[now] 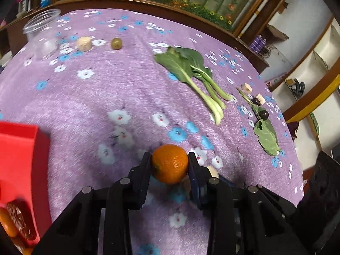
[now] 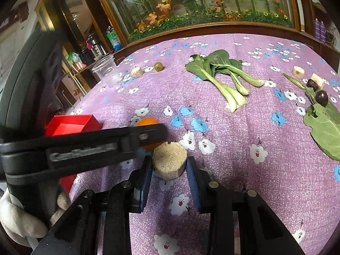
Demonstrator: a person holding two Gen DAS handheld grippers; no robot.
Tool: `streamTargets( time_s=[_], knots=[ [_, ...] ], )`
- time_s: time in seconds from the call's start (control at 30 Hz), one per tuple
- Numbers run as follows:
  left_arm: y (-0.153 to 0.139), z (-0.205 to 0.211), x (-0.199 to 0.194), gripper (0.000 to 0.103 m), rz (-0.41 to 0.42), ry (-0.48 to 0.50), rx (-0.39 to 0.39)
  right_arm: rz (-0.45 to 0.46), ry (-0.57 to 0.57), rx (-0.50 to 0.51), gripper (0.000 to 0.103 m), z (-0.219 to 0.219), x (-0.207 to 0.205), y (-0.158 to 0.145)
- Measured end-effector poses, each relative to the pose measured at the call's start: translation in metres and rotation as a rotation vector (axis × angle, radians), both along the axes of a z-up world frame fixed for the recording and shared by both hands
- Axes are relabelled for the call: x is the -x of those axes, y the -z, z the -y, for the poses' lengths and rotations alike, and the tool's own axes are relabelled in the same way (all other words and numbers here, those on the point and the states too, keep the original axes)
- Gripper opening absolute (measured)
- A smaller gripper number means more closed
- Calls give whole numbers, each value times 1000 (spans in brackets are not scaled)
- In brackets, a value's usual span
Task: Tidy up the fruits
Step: 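Carry the orange and beige block over the red tray with both tools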
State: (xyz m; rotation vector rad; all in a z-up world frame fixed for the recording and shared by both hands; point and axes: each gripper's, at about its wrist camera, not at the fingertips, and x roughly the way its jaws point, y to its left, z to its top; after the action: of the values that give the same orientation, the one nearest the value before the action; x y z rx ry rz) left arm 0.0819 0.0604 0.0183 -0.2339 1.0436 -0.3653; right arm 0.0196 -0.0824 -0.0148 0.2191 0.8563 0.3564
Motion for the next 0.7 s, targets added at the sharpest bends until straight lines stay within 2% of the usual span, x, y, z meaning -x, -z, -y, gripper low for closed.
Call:
streamTargets(
  time_s=[0.27,0.37,0.53,0.7],
  knots=[
    [-10,-23,22,32,6,-54,53,6,20,-30,36,6,0,-1],
    [-17,-31,33,32,17,-70,75,27,33,-4,35,6,3,-5],
    [-26,-37,52,32,36,-76,90,44,46,13,35,5,13,-13],
    [-33,-35,72,32,56,-69,98,36,61,-12,35,10,27,-17]
  ],
)
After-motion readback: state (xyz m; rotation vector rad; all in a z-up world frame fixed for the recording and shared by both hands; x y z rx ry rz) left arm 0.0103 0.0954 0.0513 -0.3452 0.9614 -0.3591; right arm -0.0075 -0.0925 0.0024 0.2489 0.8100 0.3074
